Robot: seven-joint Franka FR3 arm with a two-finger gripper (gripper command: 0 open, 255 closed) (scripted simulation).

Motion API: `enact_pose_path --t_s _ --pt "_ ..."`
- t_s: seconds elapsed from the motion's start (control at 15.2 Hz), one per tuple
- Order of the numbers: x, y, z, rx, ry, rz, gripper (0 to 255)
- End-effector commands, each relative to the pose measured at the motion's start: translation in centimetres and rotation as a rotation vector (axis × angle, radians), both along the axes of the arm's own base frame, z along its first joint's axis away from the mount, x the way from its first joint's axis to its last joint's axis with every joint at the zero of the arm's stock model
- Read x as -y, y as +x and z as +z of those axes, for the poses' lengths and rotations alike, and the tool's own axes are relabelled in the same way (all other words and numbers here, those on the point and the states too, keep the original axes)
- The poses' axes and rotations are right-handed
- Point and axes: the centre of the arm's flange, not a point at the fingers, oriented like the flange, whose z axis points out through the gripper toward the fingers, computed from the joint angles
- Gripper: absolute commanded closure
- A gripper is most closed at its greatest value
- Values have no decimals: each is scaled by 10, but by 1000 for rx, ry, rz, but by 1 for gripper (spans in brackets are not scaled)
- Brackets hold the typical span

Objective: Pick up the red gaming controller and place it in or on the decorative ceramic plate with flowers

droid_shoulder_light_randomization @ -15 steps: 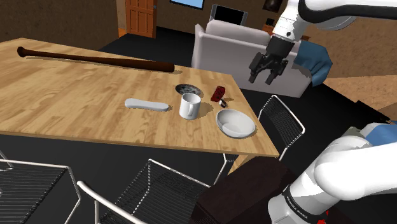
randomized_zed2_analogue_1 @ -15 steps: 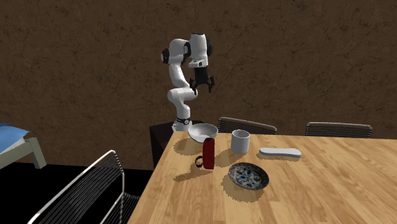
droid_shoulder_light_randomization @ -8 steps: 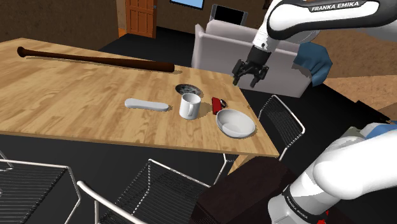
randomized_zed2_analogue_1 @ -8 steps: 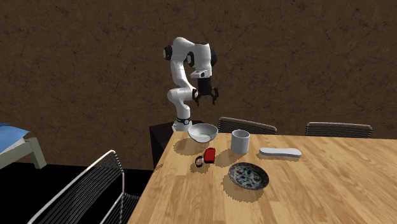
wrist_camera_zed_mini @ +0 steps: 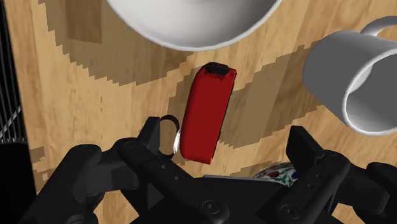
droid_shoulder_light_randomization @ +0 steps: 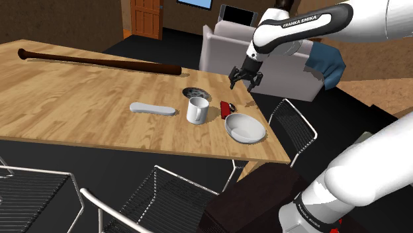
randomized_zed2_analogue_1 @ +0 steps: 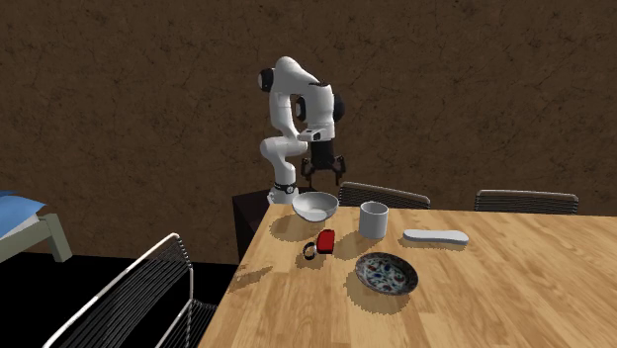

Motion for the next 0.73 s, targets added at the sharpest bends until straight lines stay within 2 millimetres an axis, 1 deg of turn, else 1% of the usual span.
enact_pose_path --t_s 0.0,0.33,0.66 --pt "8 19 -15 8 -6 -33 0" --pt "33 66 -48 26 -20 -113 0" --pt "62 112 -79 43 -34 -192 0"
